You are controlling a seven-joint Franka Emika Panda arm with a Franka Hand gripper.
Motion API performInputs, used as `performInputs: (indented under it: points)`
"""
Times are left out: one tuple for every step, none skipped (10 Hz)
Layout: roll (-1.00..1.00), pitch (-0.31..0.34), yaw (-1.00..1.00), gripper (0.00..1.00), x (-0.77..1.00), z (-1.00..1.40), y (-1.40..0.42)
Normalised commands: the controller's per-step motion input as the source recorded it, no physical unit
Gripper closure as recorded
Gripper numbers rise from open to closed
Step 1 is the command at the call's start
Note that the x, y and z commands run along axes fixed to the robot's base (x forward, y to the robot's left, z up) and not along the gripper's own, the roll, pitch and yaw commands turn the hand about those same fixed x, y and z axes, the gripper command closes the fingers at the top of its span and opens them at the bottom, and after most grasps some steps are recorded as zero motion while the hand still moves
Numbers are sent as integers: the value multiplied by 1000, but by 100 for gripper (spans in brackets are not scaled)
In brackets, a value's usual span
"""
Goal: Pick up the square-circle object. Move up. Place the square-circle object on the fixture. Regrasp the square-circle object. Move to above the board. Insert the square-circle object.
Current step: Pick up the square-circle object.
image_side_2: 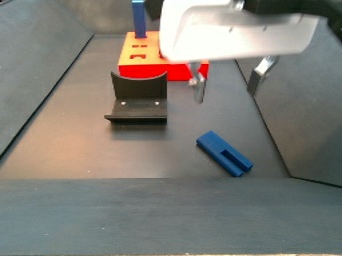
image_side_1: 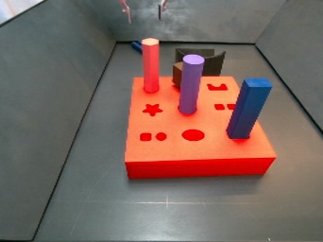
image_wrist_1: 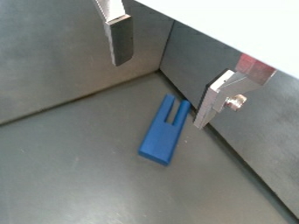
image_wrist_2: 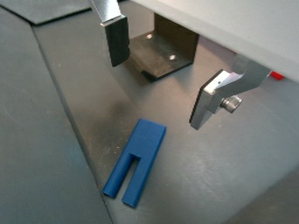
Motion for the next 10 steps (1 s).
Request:
performInputs:
  points:
    - [-386, 127, 0, 0, 580, -266, 91]
    - [-424, 76, 54, 0, 220, -231, 0]
    - [-411, 39, 154, 0, 31, -291, 0]
    - [-359, 33, 226, 0, 0, -411, 6]
    - [-214, 0, 311, 0, -129, -674, 0]
    - [139, 0, 343, 0, -280, -963, 0]
    - [183, 0, 211, 0, -169, -866, 0]
    - [0, 16, 160, 0, 0, -986, 3]
    - [-114, 0, 114, 0, 0, -946, 111]
    - [-150, -21, 97, 0, -3, -869, 146]
